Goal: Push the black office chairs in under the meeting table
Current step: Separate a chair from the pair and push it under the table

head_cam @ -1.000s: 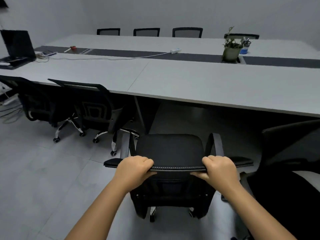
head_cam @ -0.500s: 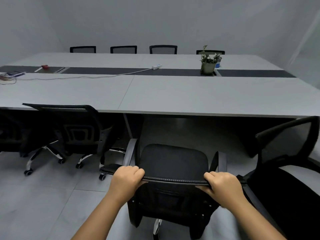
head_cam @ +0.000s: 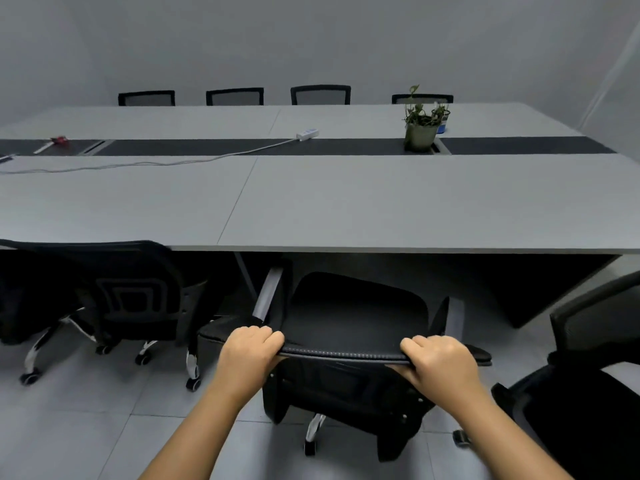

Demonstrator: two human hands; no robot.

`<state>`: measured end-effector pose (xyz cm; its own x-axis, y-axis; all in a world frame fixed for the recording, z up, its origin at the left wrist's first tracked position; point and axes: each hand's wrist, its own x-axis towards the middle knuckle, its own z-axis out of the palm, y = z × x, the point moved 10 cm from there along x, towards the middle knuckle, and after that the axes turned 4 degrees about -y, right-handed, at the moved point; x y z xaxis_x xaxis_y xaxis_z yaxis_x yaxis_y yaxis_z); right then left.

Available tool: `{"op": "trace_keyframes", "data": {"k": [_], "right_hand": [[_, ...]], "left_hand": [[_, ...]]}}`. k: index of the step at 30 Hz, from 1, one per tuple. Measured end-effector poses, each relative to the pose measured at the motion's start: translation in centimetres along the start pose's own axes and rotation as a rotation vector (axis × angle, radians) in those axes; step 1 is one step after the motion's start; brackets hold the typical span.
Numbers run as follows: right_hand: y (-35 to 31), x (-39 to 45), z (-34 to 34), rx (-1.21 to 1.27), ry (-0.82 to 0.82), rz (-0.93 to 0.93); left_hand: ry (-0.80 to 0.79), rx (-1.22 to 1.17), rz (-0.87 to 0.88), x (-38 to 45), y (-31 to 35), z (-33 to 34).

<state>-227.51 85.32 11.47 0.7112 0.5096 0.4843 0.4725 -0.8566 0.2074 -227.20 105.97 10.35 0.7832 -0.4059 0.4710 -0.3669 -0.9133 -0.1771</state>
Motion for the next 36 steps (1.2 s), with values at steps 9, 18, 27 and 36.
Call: {"op": "trace_keyframes", "data": {"k": [9, 18, 27, 36], "right_hand": [[4.8, 9.8, 6.6, 0.033, -0.026, -0.064], [6.0, 19.9, 11.9, 0.075, -0.077, 0.003], [7.5, 24.0, 13.9, 0.008, 0.022, 0.009], [8.7, 23.8, 14.7, -0.022, 0.013, 0.069]], "left_hand": [[0.080, -0.053, 0.018, 8.3, -4.4, 3.9], [-0.087, 0.017, 0.046, 15.8, -12.5, 8.5], [0.129, -0.066, 0.077, 17.8, -15.7, 9.9], [0.122, -0.145, 0.089, 18.2, -15.3, 10.5]]}}
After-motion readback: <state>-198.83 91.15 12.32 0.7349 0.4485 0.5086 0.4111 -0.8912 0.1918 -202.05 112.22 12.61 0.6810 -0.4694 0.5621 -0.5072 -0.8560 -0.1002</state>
